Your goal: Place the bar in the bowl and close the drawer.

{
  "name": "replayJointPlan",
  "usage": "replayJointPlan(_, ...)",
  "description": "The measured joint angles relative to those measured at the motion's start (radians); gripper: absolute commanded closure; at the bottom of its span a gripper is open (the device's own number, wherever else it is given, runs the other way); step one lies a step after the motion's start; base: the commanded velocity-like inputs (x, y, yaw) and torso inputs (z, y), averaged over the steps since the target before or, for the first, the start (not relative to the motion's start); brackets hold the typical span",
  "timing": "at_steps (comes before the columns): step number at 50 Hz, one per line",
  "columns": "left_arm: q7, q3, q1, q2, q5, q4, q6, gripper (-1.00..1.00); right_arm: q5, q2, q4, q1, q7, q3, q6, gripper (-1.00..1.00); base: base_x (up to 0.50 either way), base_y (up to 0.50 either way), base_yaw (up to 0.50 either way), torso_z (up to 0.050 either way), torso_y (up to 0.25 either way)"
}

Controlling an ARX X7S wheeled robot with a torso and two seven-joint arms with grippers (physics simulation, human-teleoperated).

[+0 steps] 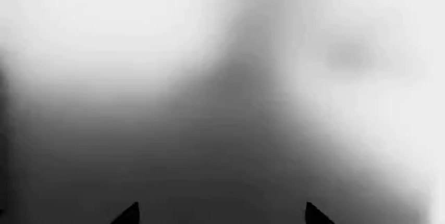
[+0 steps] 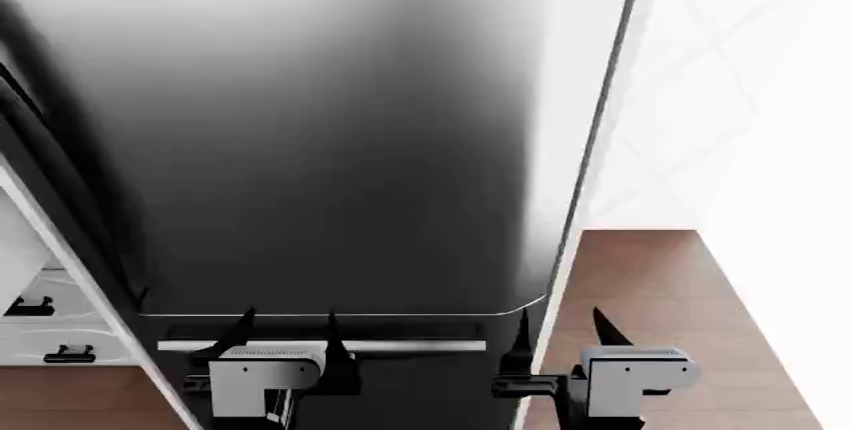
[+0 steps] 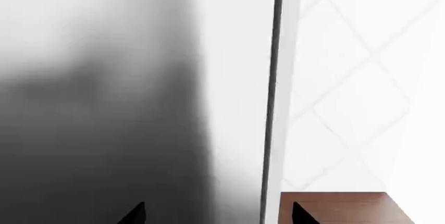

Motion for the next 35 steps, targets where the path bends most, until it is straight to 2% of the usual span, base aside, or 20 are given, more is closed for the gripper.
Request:
replayJointPlan(13,-0.023,0.033,0.005,-0.027,-0.029,0.003,0.002,-1.00,0.025,0.026,-0.007,-0.002,0.032,-0.032,0.009,-1.00,0.00,0.00,0.00,0.000,0.000)
replayJointPlan(14,-0.041,0.054,0.006,-0.048,-0.062,0.000,0.017,-1.00,0.058,0.061,0.004,0.008,0.083,-0.079,-0.003,-1.00,0.00,0.00,0.00,0.000,0.000)
replayJointPlan(35,-0.038,0.097,0.016,-0.073,-0.031,0.022,-0.016,-1.00,0.062,0.068,0.006,0.001,0.082,-0.085,0.010,-1.00,0.00,0.00,0.00,0.000,0.000)
